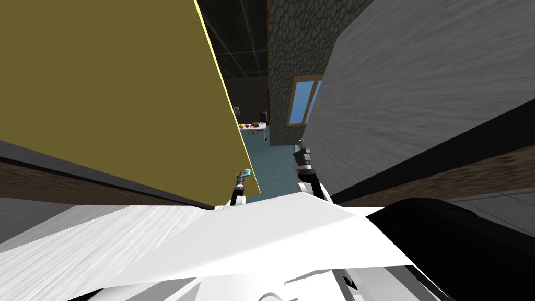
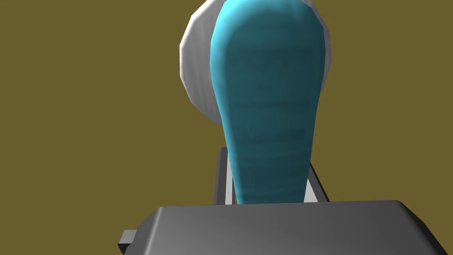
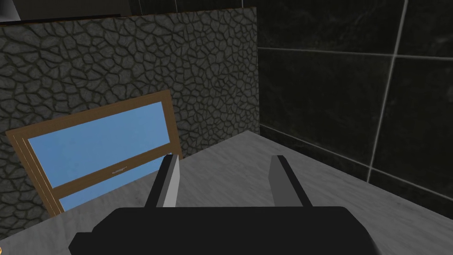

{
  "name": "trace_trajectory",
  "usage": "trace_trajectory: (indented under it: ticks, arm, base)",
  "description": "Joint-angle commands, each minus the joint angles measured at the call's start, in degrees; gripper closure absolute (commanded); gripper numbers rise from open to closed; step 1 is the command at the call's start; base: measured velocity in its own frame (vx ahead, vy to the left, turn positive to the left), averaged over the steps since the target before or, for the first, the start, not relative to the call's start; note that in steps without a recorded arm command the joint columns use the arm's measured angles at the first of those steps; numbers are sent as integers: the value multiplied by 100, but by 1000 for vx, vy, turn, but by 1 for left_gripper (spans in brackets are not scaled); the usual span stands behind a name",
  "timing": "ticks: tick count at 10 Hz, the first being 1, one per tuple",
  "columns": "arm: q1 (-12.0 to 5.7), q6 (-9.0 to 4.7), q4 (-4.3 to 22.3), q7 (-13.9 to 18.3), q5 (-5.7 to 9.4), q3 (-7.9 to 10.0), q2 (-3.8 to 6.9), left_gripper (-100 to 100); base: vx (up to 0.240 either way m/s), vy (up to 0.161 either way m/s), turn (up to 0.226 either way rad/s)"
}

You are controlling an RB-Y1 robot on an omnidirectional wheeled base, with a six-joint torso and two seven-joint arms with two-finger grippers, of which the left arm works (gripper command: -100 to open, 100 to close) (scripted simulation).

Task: Push the door open

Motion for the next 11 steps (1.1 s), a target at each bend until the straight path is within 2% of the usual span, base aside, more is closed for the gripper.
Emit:
trace_trajectory:
  ticks: [1,2,3,7,10,11]
  arm:
    - [-116,-134,170,9,33,79,70,100]
    - [-117,-142,181,-22,82,184,89,100]
    - [-117,-142,181,-22,82,184,89,100]
    - [-118,-165,216,-110,227,491,97,100]
    - [-118,-165,216,-110,227,491,97,100]
    - [-118,-175,229,-146,285,615,83,100]
  base:
    - [75,-48,25]
    - [130,-75,47]
    - [130,-71,48]
    - [190,-105,83]
    - [62,-12,-2]
    - [91,-43,34]
